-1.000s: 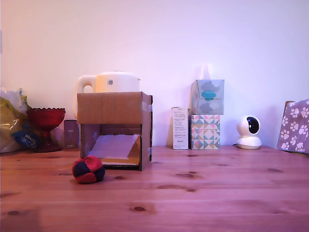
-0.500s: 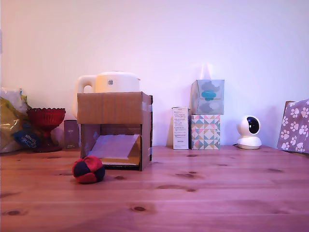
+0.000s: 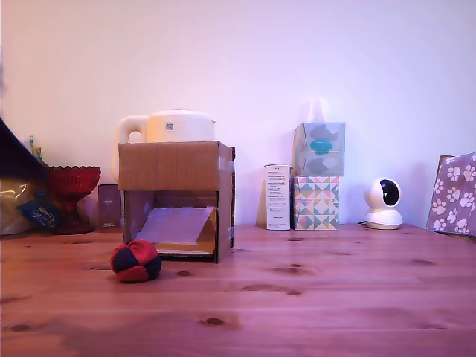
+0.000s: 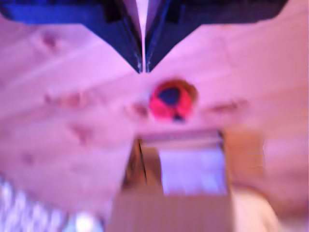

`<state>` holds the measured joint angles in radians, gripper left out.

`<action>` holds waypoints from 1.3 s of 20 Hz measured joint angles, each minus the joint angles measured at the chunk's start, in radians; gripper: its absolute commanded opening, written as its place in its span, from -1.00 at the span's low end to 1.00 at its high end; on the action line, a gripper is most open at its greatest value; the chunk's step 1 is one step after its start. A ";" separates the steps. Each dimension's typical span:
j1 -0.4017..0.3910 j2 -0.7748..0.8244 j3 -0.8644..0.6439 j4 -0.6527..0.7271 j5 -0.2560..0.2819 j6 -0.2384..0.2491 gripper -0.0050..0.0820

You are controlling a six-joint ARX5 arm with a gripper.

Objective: Drop the footbag into the cardboard dice tower

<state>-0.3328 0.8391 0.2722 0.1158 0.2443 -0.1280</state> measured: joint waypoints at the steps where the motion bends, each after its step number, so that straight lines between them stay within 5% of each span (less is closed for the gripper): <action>1: -0.008 0.039 0.000 0.046 -0.001 0.000 -0.94; 6: -0.014 0.232 0.001 0.246 0.032 0.000 -0.89; 7: -0.014 0.266 0.001 0.284 0.035 0.000 -0.60; 9: -0.014 0.334 0.001 0.370 0.035 0.000 0.45; 10: -0.014 0.366 0.001 0.418 0.035 0.000 0.80; 11: -0.014 0.393 0.008 0.439 0.034 0.000 0.93; 26: -0.014 0.880 0.339 0.383 0.016 0.079 0.81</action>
<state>-0.3473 1.7191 0.6113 0.4988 0.2607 -0.0490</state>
